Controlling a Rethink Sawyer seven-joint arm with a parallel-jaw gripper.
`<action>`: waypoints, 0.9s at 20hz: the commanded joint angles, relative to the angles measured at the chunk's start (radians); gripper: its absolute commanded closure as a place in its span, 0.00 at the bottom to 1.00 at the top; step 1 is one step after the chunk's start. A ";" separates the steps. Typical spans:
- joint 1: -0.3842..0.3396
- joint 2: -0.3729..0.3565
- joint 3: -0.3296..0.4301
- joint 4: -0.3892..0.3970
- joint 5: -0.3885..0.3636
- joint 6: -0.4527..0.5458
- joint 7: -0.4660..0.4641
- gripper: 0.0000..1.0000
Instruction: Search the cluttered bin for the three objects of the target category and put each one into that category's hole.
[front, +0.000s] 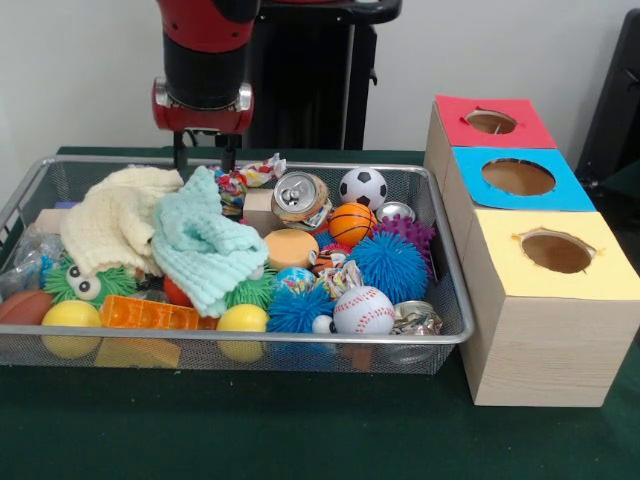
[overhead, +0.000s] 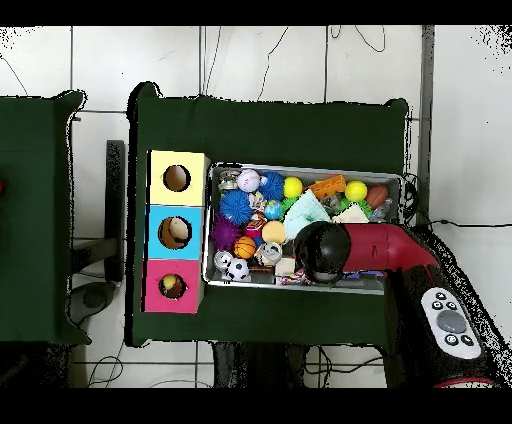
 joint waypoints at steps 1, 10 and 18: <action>-0.021 0.010 0.073 -0.072 0.002 0.039 -0.091 0.00; -0.084 0.067 0.174 -0.037 -0.037 -0.133 -0.159 0.00; -0.059 0.099 0.167 -0.043 -0.059 -0.180 -0.083 0.00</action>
